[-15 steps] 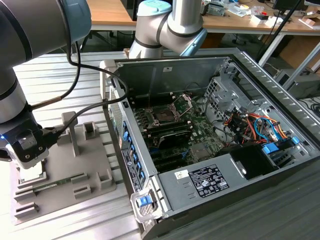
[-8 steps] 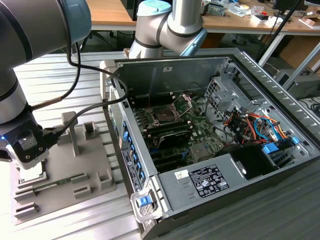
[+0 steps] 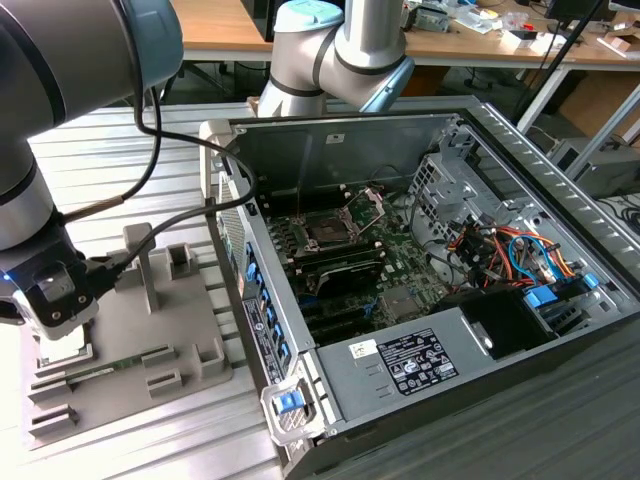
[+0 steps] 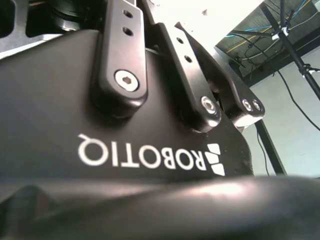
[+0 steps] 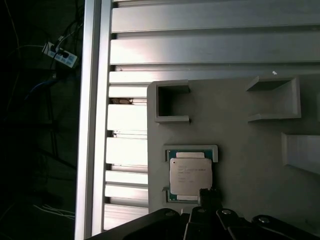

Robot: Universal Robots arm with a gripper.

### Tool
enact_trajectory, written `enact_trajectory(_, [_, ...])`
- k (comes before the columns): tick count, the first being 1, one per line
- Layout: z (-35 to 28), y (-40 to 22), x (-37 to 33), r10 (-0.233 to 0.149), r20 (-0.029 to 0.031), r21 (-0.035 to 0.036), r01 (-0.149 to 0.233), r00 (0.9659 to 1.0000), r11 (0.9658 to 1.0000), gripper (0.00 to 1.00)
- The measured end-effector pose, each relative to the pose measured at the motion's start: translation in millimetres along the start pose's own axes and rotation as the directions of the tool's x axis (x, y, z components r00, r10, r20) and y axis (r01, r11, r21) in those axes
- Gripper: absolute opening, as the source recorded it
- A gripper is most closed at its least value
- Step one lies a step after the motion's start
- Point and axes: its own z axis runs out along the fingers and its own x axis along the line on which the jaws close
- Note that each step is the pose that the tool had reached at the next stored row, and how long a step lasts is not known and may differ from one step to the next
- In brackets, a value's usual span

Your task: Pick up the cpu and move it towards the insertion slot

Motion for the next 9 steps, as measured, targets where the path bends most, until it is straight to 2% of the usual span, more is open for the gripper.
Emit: enact_trajectory(9, [1.7,-0.3,0.0,0.000,0.0000,0.0000,0.000,1.0000,1.0000,0.11])
